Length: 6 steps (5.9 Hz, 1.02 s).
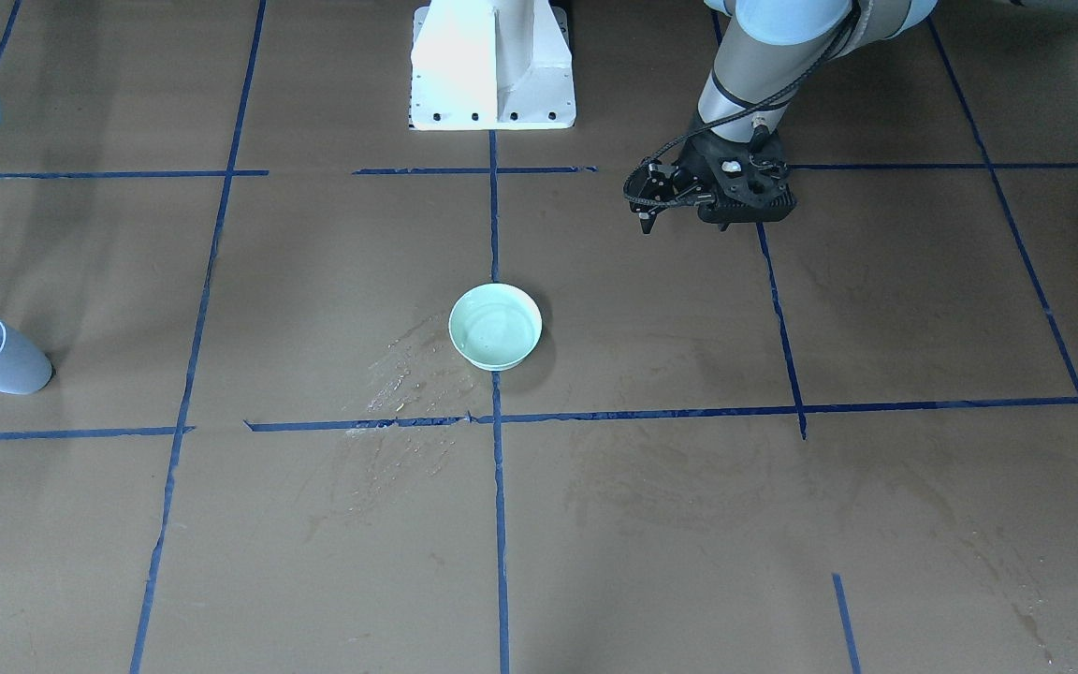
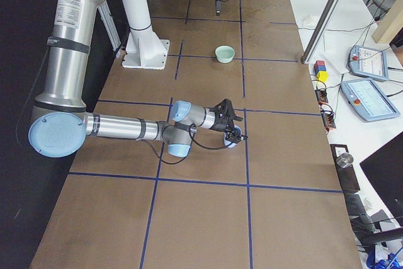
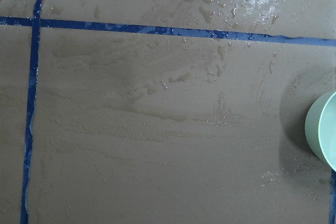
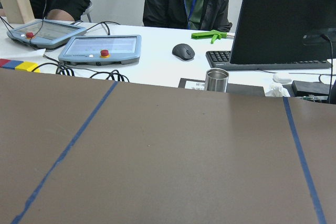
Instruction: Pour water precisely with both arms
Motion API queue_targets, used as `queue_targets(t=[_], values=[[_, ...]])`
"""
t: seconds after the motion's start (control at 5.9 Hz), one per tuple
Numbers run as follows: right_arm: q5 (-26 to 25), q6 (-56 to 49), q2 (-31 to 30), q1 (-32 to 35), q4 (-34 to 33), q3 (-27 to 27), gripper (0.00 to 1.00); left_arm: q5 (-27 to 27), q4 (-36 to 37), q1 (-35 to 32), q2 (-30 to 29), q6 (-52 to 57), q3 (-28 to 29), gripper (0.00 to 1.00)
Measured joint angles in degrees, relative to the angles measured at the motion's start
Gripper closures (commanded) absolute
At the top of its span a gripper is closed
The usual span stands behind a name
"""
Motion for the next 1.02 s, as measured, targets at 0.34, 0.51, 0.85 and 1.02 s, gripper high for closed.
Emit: queue_targets(t=[0.34,0.51,0.85,1.02], values=[[21.0,-6.3,4.2,13.9,-14.2,0.0,0.0,0.0,0.0,0.0,-0.2,-0.1,0.1,0.0],[29.5,-11.5,5.5,19.2,-22.5,0.0,0.0,0.0,0.0,0.2,-0.4,-0.2,0.3,0.0],[38.4,-26.6,6.3,25.8,-41.7,0.1,0.0,0.0,-1.8,0.4,-0.9,-0.5,1.7,0.0],[40.8,-34.8,7.3,27.7,-53.2,0.2,0.0,0.1,-3.3,0.6,-2.0,-0.9,3.8,0.0]])
